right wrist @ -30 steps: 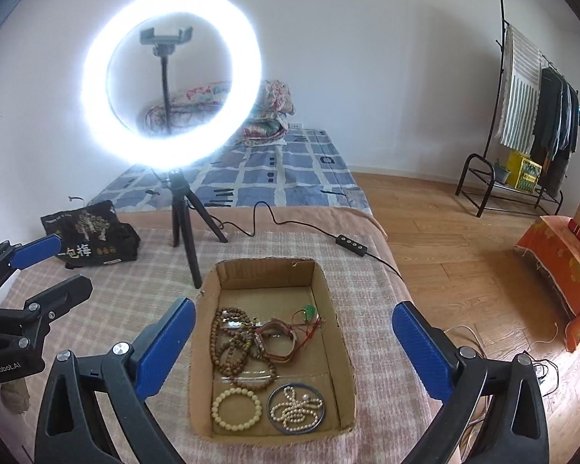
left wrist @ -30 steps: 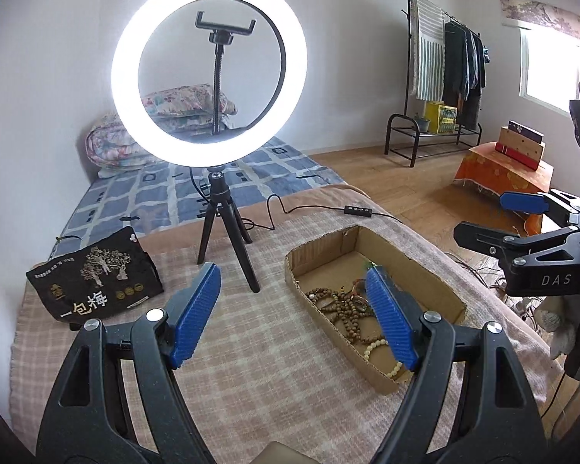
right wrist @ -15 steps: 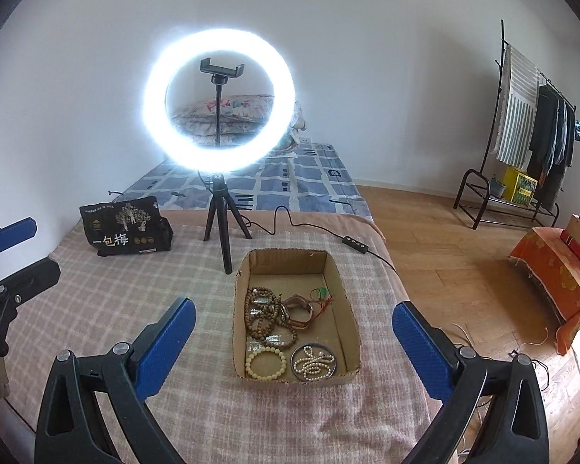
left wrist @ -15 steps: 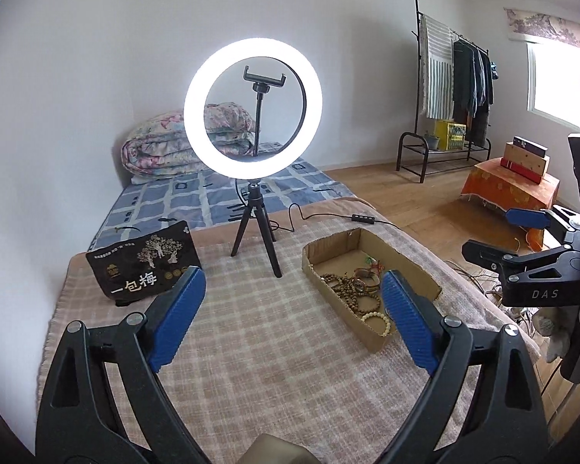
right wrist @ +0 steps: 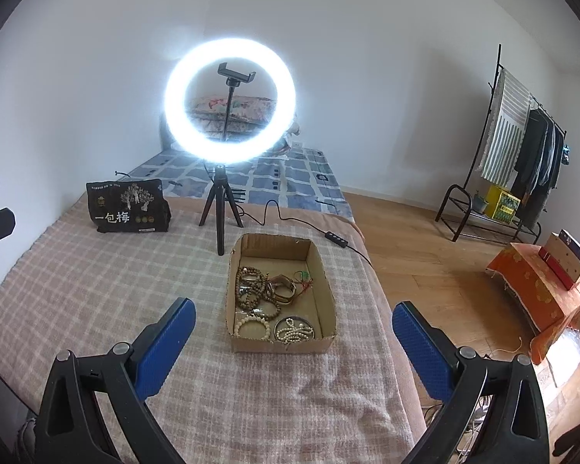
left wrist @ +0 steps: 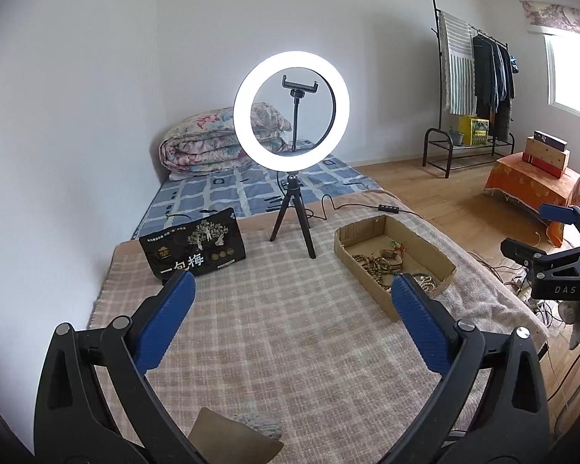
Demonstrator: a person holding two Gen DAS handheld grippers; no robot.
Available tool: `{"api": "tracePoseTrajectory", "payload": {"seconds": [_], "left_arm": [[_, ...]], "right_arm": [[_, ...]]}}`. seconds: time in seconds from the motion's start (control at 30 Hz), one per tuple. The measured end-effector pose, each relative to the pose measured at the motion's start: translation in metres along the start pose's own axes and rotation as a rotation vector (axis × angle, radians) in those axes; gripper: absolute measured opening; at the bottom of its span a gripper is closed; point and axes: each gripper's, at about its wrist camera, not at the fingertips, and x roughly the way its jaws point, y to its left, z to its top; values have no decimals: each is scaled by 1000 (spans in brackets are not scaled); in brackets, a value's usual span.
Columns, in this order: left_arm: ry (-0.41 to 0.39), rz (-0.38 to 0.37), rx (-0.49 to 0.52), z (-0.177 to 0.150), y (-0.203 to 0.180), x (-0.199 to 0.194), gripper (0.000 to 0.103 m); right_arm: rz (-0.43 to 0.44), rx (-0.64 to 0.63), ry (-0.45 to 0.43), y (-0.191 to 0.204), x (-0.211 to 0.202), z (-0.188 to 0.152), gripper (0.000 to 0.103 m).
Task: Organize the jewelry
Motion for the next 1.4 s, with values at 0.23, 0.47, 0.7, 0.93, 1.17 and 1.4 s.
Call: {"api": "tracePoseTrajectory", "payload": {"seconds": [0.23, 0.47, 0.7, 0.93, 1.17, 1.4], "left_arm": [[8, 16, 3, -8, -5, -4, 103], [20, 7, 22, -14, -14, -3, 103], [15, -4, 22, -16, -20, -5, 103], [16, -9, 7, -15, -21, -7, 103], [18, -8, 5, -15, -20, -7, 103], [20, 1, 4, -15, -22, -9, 103]], "right_arm": [[2, 34, 8, 1, -7, -12, 103], [-10, 47, 10, 4, -12, -26, 103], [-13, 64, 28, 2, -13, -37, 103], [-15, 98, 30, -3, -15, -41, 103], [-18, 107, 32, -3, -16, -42, 103], [-13, 117, 40, -4, -17, -45, 103]]}}
